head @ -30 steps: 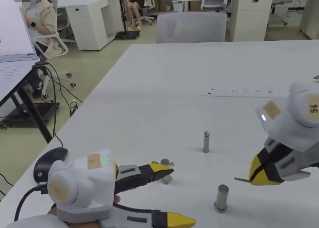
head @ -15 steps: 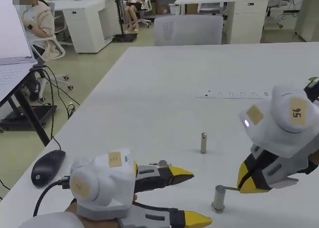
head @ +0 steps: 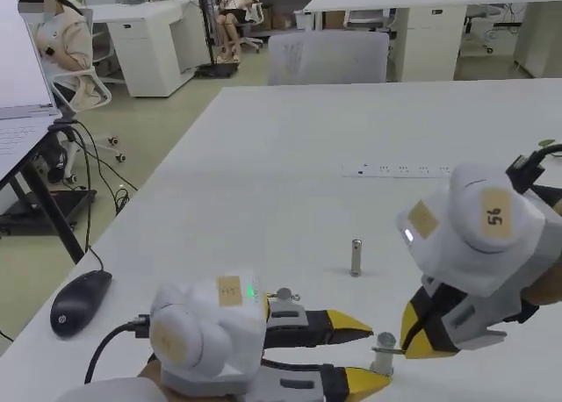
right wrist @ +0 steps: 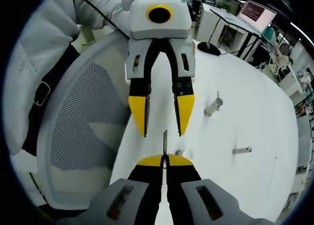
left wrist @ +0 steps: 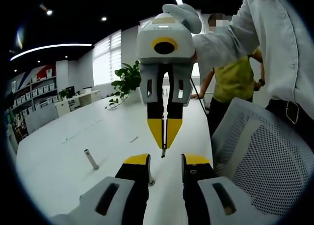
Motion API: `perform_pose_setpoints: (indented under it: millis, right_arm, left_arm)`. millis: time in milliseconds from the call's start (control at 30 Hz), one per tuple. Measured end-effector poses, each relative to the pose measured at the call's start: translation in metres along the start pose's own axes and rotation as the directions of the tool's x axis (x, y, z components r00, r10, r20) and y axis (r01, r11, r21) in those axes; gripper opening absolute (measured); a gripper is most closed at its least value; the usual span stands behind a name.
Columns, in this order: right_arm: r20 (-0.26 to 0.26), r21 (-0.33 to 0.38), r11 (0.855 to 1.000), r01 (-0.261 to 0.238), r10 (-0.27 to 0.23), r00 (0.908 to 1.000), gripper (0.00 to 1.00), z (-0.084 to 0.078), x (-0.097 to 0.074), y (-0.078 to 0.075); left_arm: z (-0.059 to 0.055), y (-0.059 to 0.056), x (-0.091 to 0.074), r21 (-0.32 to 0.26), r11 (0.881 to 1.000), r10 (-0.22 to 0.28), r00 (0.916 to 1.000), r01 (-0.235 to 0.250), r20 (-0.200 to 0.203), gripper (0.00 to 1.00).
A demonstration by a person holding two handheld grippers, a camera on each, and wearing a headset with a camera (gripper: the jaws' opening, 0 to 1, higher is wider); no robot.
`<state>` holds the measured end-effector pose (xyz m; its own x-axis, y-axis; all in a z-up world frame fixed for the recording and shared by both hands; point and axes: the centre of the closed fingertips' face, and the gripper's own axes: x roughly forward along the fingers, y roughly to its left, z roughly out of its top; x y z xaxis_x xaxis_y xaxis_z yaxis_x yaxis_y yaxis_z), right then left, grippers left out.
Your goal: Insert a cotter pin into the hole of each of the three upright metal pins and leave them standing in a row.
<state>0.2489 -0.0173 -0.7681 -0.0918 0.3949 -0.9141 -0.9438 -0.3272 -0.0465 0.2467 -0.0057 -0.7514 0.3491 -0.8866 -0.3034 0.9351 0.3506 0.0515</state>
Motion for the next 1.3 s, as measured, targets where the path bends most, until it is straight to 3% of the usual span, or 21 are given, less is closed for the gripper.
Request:
perform_pose_setpoints:
  millis: [267, 533, 1300]
  right_arm:
    - [-0.006, -0.020, 1.000, -0.005, 0.005, 1.0000, 0.02, 0.004, 0.002, 0.003]
    - [-0.011, -0.034, 0.999, -0.007, 0.007, 0.9999, 0.02, 0.006, 0.003, 0.006]
    - [-0.007, -0.055, 0.998, -0.012, 0.012, 0.9999, 0.02, 0.011, 0.006, 0.007]
  left_arm:
    - [-0.002, -0.006, 0.007, 0.005, 1.000, -0.026, 0.9994, 0.026, -0.023, 0.18]
    - [-0.003, -0.005, 0.007, 0.009, 1.000, -0.017, 0.9993, 0.017, -0.033, 0.11]
    - [-0.005, -0.005, 0.008, -0.057, 0.998, -0.016, 0.9993, 0.014, -0.035, 0.01]
